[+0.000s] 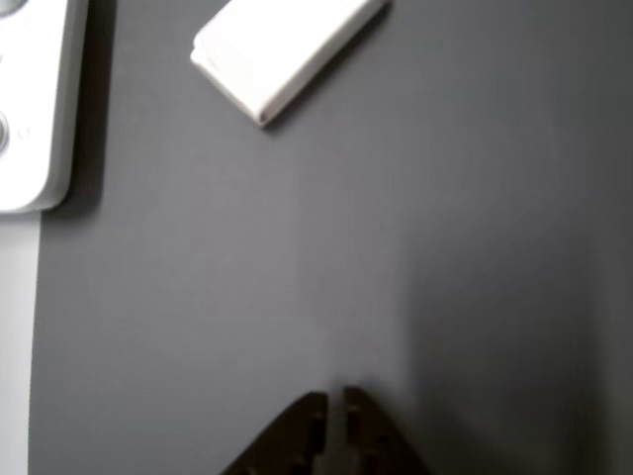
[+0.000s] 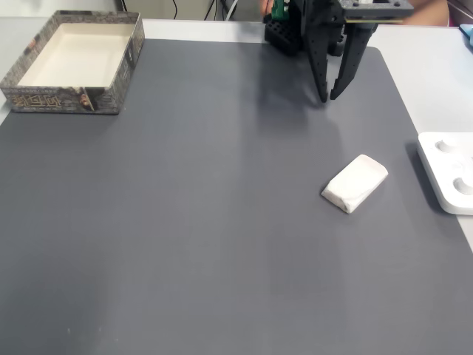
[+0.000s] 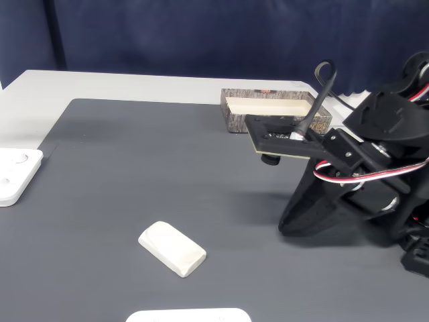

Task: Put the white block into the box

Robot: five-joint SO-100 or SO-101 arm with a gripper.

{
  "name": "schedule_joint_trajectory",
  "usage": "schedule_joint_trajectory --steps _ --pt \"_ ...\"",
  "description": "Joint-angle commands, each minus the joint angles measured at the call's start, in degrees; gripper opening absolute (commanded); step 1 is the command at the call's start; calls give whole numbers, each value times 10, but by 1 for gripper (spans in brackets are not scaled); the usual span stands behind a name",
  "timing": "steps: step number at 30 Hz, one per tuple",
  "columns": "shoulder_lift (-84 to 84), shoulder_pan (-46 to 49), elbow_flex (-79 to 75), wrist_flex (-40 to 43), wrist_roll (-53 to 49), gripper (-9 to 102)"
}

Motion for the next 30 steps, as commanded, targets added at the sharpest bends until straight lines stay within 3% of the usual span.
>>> schedule_joint_trajectory --steps 1,30 --pt "22 6 11 1 1 -2" --pt "-36 12 -18 -11 -33 -2"
